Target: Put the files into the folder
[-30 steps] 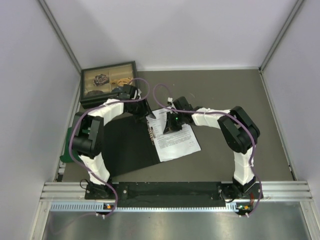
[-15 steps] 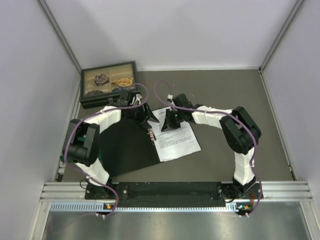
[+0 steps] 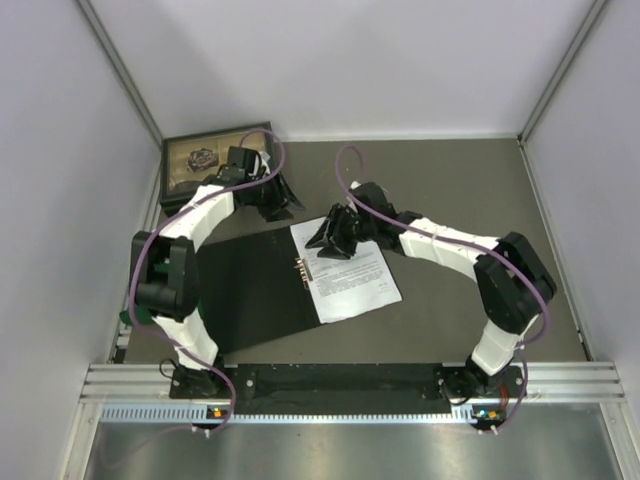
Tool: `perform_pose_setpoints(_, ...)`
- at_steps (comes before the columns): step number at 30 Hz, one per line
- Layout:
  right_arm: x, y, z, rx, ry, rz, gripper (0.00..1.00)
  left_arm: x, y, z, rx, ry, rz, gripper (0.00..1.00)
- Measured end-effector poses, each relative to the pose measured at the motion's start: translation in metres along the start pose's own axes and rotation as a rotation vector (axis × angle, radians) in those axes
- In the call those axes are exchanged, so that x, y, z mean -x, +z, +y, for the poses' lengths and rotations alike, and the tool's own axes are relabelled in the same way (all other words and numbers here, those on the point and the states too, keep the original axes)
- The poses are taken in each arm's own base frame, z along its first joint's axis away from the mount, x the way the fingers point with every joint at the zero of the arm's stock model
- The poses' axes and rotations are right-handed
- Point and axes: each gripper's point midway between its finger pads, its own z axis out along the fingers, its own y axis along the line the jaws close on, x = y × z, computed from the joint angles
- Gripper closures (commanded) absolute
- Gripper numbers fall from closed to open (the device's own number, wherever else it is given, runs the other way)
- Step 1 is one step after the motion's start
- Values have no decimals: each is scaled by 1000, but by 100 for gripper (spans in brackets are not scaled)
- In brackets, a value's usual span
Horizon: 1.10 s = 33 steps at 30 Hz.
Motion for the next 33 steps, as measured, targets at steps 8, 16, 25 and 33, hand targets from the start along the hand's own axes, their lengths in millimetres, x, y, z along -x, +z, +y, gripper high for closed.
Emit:
perform_pose_setpoints(8,-25,16,14,-43,143,58,67,-16,14,54,182,-27,39,53)
perform_pose_setpoints(16,-30,40,-5,-111,250,75,69,-40,6,86,287,-37,52,55)
perform_pose_setpoints(25,-42,53,-14,-153,292,98,69,-47,3,94,309,-26,58,53)
perform_pose_setpoints(33,-42,56,-18,-164,314,94,70,-47,2,94,306,-14,56,53)
